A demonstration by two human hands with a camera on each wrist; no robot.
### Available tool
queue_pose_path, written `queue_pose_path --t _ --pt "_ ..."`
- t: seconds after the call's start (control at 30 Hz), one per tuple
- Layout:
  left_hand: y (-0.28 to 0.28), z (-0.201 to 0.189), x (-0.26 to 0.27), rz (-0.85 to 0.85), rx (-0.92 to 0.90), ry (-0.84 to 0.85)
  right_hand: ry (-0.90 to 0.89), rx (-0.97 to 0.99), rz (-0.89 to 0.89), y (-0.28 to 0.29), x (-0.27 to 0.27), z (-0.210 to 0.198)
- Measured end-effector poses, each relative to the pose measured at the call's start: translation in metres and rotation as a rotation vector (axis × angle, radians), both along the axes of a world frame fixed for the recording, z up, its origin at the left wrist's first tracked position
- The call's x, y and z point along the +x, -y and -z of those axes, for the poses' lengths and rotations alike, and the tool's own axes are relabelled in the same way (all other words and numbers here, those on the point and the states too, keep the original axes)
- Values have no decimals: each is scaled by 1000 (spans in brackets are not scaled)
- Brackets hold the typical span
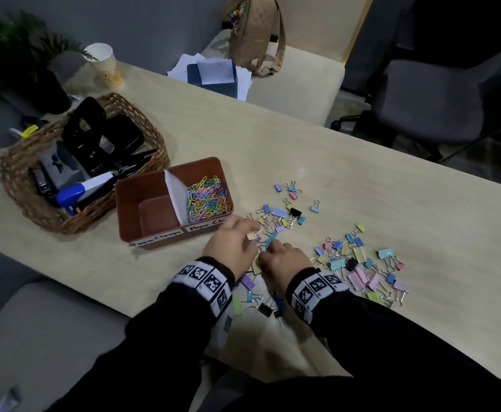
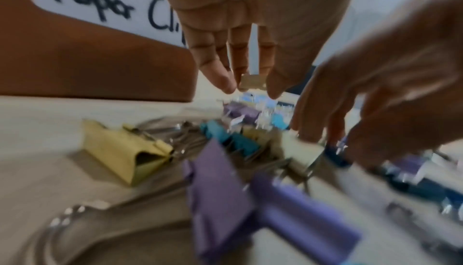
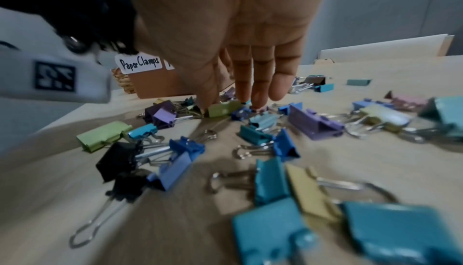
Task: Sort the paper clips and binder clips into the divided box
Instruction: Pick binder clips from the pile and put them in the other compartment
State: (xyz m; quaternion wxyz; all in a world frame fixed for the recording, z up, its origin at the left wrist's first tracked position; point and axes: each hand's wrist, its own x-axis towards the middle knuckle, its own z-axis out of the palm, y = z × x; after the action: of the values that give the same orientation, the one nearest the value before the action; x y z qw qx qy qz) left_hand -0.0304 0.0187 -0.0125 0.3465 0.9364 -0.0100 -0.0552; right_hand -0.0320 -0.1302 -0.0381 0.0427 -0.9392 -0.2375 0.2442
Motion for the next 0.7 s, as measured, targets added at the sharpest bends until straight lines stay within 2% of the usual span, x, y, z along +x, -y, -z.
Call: queue_pose_path --t 0.17,0.3,0.43,0.57,0.7 --pt "-47 -32 -34 -271 -144 265 19 -30 71 -6 0 -2" --pt "-88 -36 -32 -502 -71 360 -1 76 218 -8 1 -10" --pt "-111 -26 -19 -560 32 270 -27 266 314 -15 1 -18" --pt "-115 -13 -15 -612 225 129 -5 364 311 -26 5 -30" --pt "-108 -10 -16 -654 116 67 36 495 320 -34 7 -40"
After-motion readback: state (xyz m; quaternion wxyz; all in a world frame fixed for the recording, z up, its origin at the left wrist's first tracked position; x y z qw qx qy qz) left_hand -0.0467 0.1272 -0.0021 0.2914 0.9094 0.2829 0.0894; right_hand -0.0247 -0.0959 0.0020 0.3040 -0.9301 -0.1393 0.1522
